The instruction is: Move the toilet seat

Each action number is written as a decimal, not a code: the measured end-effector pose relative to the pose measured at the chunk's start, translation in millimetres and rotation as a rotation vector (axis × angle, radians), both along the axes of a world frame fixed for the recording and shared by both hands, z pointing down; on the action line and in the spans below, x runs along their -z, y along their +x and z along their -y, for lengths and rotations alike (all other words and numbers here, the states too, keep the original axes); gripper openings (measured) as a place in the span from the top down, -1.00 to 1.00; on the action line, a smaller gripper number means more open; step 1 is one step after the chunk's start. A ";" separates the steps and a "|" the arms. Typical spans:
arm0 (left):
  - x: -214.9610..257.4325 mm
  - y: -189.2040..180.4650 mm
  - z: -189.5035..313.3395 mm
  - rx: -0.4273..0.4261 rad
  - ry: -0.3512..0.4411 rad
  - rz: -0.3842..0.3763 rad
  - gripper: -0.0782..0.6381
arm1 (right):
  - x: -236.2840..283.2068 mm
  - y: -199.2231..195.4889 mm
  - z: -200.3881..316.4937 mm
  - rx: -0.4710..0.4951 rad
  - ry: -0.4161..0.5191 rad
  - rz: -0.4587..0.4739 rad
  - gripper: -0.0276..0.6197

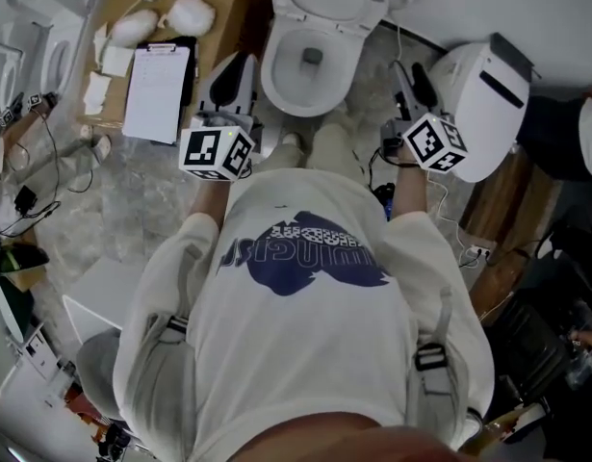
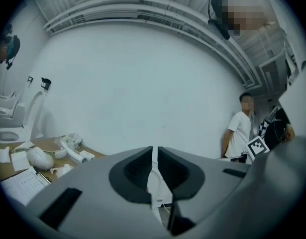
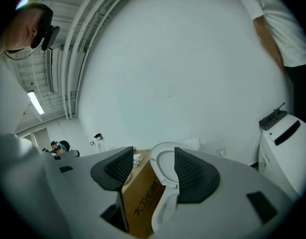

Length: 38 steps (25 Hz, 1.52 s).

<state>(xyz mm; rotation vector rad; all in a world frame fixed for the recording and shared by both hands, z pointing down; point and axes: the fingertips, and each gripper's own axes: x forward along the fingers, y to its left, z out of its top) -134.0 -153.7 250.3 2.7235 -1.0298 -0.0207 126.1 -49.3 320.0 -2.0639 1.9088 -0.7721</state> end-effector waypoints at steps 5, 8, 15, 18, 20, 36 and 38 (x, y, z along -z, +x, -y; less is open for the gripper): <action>8.7 6.7 -2.7 -0.023 -0.002 -0.009 0.70 | 12.5 -15.2 -0.8 0.023 0.005 -0.038 0.08; 11.8 3.3 -5.6 -0.019 -0.003 0.001 0.71 | 19.1 -23.1 -2.4 0.039 0.011 -0.046 0.06; 28.7 -5.6 -24.8 0.028 0.066 0.040 0.71 | 37.1 -31.9 -14.5 0.070 0.020 -0.118 0.05; 31.2 -5.7 -41.1 0.054 0.100 0.071 0.71 | 46.2 -33.6 -27.1 0.088 0.028 -0.162 0.05; 32.2 -4.5 -51.8 0.075 0.105 0.075 0.71 | 51.5 -34.4 -35.6 0.116 0.034 -0.182 0.06; 53.3 34.8 -173.2 0.266 0.126 0.112 0.71 | 72.5 16.7 -128.5 0.311 0.110 -0.150 0.06; 57.2 39.9 -189.3 0.286 0.127 0.115 0.71 | 75.4 25.7 -140.0 0.325 0.113 -0.148 0.06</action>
